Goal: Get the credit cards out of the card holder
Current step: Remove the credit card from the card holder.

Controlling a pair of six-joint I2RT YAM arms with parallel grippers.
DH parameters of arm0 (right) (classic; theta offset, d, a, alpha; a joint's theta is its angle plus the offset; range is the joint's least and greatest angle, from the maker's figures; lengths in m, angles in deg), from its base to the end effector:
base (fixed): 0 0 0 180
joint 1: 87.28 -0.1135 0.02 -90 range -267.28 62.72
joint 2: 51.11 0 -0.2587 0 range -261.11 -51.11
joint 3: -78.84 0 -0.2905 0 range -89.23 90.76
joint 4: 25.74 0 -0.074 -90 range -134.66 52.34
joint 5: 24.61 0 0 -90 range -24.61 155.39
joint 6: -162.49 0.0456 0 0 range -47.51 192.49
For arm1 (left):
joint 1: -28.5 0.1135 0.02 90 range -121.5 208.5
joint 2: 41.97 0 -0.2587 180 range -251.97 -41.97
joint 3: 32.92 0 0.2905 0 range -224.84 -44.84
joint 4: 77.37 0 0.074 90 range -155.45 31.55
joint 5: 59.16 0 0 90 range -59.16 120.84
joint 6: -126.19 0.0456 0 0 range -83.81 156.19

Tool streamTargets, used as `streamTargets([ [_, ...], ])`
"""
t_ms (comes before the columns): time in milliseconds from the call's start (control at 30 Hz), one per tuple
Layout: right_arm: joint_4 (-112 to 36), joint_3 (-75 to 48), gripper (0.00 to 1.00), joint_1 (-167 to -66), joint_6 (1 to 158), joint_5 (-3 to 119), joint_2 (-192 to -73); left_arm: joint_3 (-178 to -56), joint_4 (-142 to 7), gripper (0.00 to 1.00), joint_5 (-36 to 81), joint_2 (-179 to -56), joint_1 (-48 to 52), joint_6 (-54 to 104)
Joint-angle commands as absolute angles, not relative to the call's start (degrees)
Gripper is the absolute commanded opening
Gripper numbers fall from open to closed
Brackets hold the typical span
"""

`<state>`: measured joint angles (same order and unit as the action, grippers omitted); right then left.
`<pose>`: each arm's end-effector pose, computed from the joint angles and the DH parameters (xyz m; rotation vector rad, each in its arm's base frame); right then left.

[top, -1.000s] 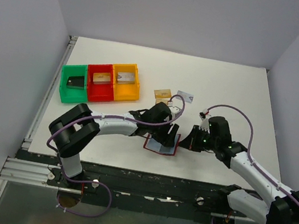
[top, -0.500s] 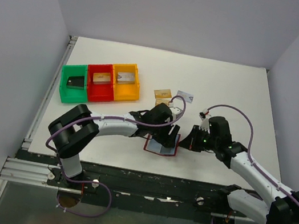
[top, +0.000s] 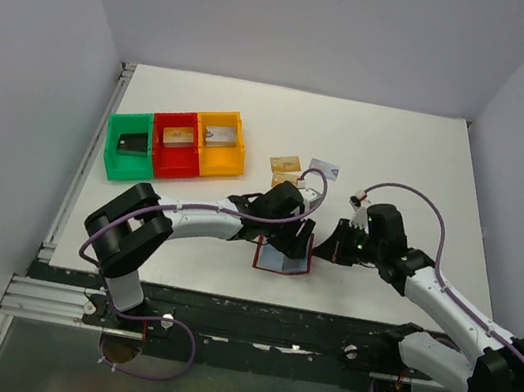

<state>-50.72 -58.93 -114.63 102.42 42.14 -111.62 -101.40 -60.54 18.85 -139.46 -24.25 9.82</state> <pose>0.2164 0.1322 0.1681 -0.1623 2.4494 0.9479 0.2288 -0.3165 0.1440 0.6849 2.4483 -0.8619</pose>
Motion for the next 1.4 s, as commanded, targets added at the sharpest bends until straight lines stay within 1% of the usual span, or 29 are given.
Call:
streamTargets([
  [0,-50.6,-58.9,0.00,-114.5,101.7,41.8,-110.3,-101.0,-59.2,0.64,22.9,-136.9,-24.7,9.6],
  [200,-50.8,-58.8,0.00,-114.5,101.4,42.0,-110.3,-99.0,-58.8,0.63,26.4,-134.3,-24.7,8.9],
  [533,-51.4,-58.6,0.00,-114.5,100.7,42.3,-110.3,-97.1,-57.1,0.61,30.3,-133.4,-24.5,7.6],
  [567,-51.5,-58.6,0.00,-114.5,100.6,42.4,-110.3,-96.8,-56.9,0.61,32.6,-132.9,-24.4,7.2],
  [767,-52.2,-58.5,0.00,-114.5,99.7,42.8,-110.0,-93.3,-57.9,0.60,35.7,-128.5,-22.3,5.1],
  [933,-52.3,-58.6,0.00,-114.4,98.6,43.1,-109.6,-92.4,-57.3,0.60,37.2,-127.6,-21.2,3.9],
  [1067,-53.6,-58.1,0.00,-114.5,97.8,44.4,-109.4,-91.6,-55.8,0.60,38.8,-126.7,-19.2,1.7],
  [1367,-61.4,-53.6,0.00,-114.5,96.2,51.4,-111.7,-87.6,-59.3,0.60,40.9,-121.0,-17.5,0.3],
])
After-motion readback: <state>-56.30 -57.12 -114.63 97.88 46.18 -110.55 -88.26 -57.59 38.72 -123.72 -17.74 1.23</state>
